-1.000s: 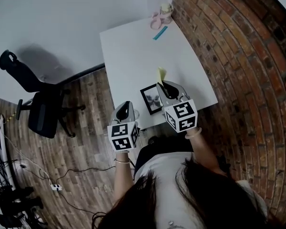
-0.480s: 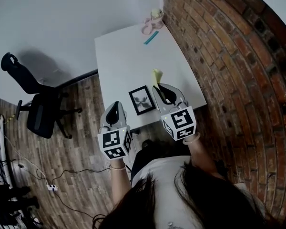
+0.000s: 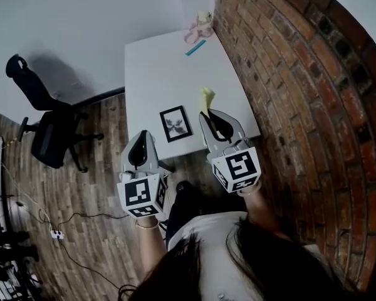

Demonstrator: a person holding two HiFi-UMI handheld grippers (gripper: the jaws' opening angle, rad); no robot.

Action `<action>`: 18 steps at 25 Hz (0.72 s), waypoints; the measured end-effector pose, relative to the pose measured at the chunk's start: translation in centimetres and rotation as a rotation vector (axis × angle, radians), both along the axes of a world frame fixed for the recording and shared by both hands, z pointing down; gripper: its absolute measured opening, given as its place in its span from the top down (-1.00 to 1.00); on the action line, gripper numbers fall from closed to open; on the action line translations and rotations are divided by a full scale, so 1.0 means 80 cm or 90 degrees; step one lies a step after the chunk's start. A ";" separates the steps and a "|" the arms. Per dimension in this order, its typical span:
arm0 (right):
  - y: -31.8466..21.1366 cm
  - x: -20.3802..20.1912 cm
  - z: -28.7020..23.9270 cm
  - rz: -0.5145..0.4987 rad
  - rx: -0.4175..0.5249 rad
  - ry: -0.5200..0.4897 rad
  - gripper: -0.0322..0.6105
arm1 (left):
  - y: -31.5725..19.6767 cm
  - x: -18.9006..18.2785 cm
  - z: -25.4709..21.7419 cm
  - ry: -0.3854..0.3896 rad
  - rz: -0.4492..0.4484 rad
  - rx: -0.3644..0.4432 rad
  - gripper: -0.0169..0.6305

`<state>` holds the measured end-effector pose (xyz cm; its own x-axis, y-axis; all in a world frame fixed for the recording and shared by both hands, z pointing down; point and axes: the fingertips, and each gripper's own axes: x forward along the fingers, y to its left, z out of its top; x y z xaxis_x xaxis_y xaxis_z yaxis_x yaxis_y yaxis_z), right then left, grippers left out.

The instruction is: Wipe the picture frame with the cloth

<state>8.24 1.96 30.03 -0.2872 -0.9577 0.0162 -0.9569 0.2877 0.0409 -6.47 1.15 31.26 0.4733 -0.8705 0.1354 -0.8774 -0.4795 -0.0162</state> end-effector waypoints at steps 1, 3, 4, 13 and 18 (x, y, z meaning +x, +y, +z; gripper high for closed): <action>0.007 0.000 -0.002 -0.001 0.005 0.001 0.79 | 0.009 0.002 -0.002 -0.001 -0.001 0.004 0.95; 0.021 0.001 -0.007 -0.003 0.015 0.001 0.79 | 0.024 0.005 -0.007 -0.002 -0.003 0.011 0.95; 0.027 0.002 -0.010 -0.003 0.020 0.000 0.79 | 0.030 0.006 -0.009 -0.003 -0.005 0.015 0.95; 0.086 0.002 -0.029 -0.003 0.059 -0.004 0.79 | 0.095 0.002 -0.030 0.002 -0.016 0.050 0.95; 0.116 -0.007 -0.037 -0.004 0.074 0.002 0.79 | 0.125 -0.007 -0.039 0.010 -0.019 0.065 0.95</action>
